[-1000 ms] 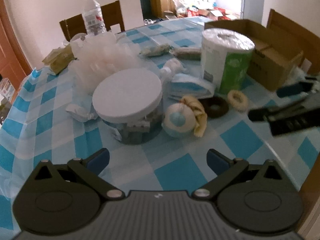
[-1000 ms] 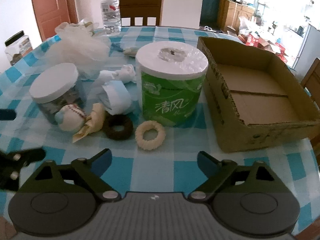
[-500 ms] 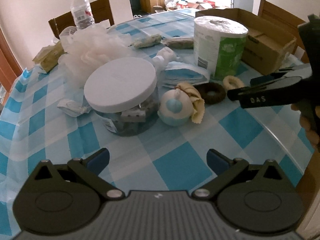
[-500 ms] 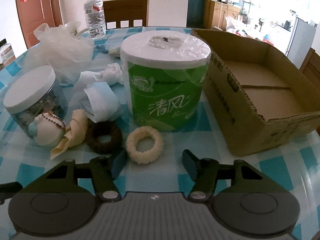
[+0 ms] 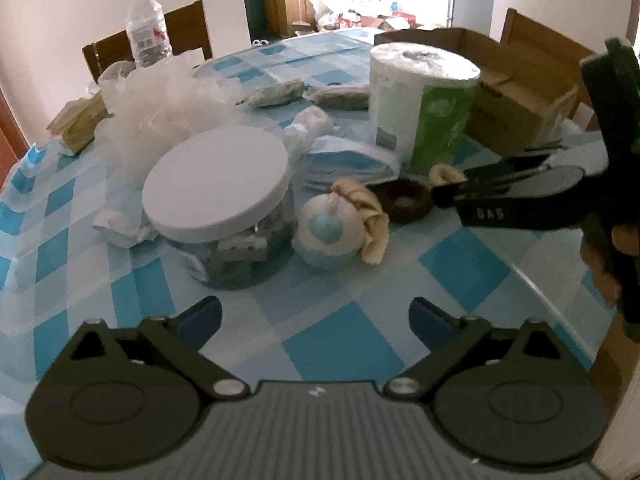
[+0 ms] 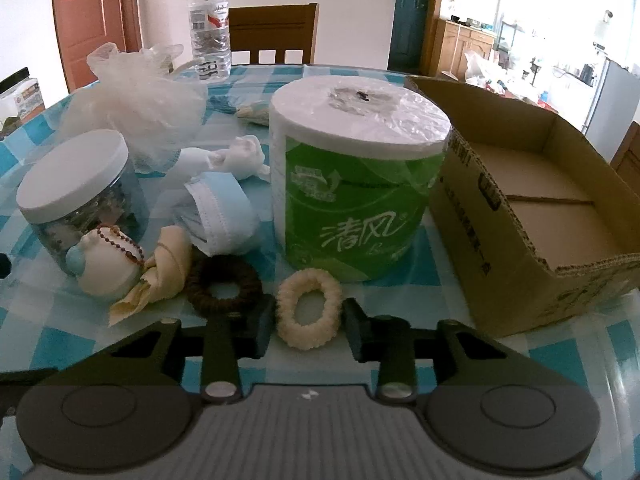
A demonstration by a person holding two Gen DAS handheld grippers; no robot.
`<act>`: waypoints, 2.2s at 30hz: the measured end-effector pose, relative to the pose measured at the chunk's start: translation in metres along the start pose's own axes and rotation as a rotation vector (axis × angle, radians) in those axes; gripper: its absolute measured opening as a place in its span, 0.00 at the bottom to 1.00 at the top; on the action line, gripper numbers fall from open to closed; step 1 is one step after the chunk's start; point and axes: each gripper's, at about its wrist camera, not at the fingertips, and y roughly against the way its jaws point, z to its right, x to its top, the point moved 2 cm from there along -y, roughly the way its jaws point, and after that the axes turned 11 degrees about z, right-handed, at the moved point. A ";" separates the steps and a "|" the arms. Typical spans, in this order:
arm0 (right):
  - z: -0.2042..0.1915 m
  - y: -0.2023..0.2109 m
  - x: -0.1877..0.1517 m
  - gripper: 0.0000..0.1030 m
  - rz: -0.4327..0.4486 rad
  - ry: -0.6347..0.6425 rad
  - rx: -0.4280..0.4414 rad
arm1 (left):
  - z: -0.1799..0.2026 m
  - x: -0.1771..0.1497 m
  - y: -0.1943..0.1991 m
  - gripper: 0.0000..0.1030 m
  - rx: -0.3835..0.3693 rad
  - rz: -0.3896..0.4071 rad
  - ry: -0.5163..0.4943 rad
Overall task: Organize soft objects
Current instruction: 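Lower the right tool onto the cream fuzzy ring and close on it, then grasp the white blue-dotted ball with the left tool while the right tool lifts the ring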
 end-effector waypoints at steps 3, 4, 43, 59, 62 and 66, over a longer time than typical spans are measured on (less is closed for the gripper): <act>0.002 0.003 -0.001 0.38 -0.007 -0.012 0.003 | 0.002 0.003 -0.002 0.79 -0.015 0.016 0.017; 0.003 0.004 -0.002 0.38 -0.009 -0.014 0.003 | 0.003 0.004 -0.003 0.78 -0.021 0.020 0.027; 0.020 0.016 -0.012 0.42 -0.032 -0.032 -0.009 | -0.003 0.009 -0.030 0.63 0.063 0.029 0.334; 0.022 0.006 -0.007 0.55 -0.021 -0.039 -0.031 | -0.001 0.012 -0.035 0.47 0.025 0.050 0.356; 0.019 0.005 -0.006 0.46 -0.027 -0.026 -0.025 | -0.001 0.012 -0.035 0.46 0.025 0.049 0.344; 0.015 0.006 -0.004 0.34 -0.038 0.000 -0.012 | 0.000 0.013 -0.034 0.45 0.023 0.041 0.322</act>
